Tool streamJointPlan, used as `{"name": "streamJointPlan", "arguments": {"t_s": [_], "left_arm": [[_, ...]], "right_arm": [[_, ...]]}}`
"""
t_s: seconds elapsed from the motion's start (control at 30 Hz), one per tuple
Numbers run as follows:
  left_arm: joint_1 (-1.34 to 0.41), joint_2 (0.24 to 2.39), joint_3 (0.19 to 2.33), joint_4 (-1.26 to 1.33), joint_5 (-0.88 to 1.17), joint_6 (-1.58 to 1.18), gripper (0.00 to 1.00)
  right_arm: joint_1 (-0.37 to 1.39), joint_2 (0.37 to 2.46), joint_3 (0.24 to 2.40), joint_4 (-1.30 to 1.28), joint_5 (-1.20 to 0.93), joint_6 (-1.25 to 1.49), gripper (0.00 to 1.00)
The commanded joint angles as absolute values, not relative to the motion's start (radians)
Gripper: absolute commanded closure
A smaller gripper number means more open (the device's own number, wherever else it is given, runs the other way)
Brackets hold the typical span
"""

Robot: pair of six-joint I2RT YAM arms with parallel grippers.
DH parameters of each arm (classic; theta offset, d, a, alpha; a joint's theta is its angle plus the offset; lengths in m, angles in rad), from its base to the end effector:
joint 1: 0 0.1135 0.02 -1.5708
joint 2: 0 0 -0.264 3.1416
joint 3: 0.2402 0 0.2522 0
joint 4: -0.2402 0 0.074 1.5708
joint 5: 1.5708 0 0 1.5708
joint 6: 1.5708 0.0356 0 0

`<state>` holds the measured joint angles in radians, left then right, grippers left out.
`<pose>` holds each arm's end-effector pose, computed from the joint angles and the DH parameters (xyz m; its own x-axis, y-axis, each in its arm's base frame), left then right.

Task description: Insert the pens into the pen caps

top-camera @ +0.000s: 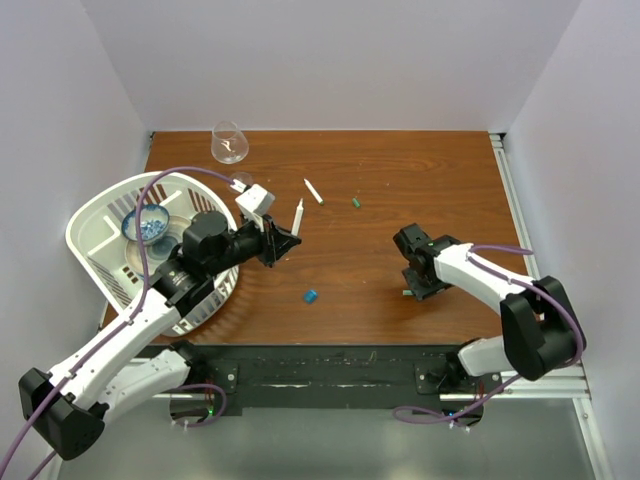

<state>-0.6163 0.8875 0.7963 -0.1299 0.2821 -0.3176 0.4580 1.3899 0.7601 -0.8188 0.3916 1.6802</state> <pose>0.1642 -0.1285 0.3319 -0.4126 -0.0753 -0.9078 0.6821 0.6350 -0.3627 0.2023 0.0846 0.1713 -0.2675 0.8925 -0.3633 0.9250 0.3435 0.1625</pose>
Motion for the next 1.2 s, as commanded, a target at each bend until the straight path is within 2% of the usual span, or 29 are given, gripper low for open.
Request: {"name": "streamJointPlan", "arguments": {"t_s": [0.0, 0.43, 0.57, 0.67, 0.77, 0.97, 1.17], "left_arm": [[-0.614, 0.87, 0.801, -0.107, 0.272, -0.291, 1.0], [-0.614, 0.858, 0.798, -0.104, 0.268, -0.293, 1.0], [-0.614, 0.856, 0.796, -0.106, 0.261, -0.295, 1.0], [-0.614, 0.857, 0.796, -0.109, 0.261, -0.296, 1.0], [-0.615, 0.88, 0.802, -0.123, 0.279, -0.301, 1.0], [-0.617, 0.931, 0.787, -0.124, 0.387, -0.353, 1.0], [-0.624, 0.933, 0.743, -0.078, 0.452, -0.423, 1.0]], "right_arm": [[0.456, 1.408, 0.749, -0.801, 0.407, 1.715, 0.59], [0.454, 1.496, 0.721, -0.758, 0.413, 1.694, 0.63], [0.456, 1.514, 0.712, -0.735, 0.425, 1.648, 0.85], [0.456, 1.508, 0.7, -0.686, 0.44, 1.559, 0.89], [0.456, 1.485, 0.686, -0.631, 0.457, 1.449, 0.99], [0.456, 1.398, 0.65, -0.403, 0.375, 1.087, 1.0], [0.456, 1.319, 0.606, -0.261, 0.264, 0.875, 1.0]]}}
